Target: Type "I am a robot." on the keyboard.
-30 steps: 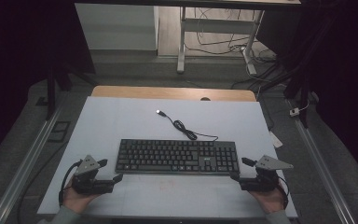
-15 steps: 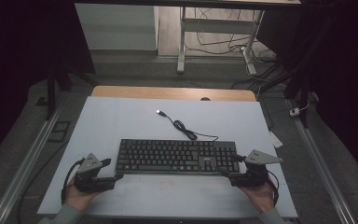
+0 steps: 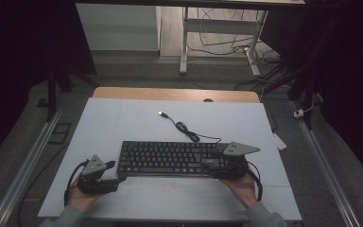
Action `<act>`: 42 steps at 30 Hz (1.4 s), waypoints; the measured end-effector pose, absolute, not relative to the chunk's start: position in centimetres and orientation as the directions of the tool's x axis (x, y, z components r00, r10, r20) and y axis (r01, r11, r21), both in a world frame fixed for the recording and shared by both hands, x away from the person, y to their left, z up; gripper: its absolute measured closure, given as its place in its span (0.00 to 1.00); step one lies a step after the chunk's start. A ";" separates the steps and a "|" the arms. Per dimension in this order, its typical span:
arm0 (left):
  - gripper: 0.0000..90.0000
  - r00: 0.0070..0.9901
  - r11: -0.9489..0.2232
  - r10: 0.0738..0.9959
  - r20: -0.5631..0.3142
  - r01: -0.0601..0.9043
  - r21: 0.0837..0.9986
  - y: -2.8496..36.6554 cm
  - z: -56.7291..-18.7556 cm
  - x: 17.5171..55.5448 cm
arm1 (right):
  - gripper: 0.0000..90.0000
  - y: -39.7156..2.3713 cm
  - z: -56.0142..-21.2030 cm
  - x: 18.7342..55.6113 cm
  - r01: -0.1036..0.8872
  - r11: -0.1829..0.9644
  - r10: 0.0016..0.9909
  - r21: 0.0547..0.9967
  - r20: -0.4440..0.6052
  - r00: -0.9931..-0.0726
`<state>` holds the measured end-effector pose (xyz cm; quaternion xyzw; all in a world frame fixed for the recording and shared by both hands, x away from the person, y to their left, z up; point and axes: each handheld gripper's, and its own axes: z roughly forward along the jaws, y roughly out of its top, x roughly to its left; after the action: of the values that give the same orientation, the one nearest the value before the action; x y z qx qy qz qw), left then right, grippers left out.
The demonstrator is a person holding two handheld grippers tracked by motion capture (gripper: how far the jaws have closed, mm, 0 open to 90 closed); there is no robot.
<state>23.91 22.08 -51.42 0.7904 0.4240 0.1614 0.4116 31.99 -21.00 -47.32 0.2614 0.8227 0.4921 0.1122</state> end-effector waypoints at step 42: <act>0.99 0.530 -0.311 0.846 -0.055 0.575 0.756 21.3 -51.9 26.7 | 1.00 -11.8 -48.6 34.8 0.299 0.473 0.472 0.829 0.048 -0.880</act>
<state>26.72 21.32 -51.93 0.7895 0.4501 0.1798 0.3765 34.77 -11.80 -48.60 0.2260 0.8531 0.4609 0.0938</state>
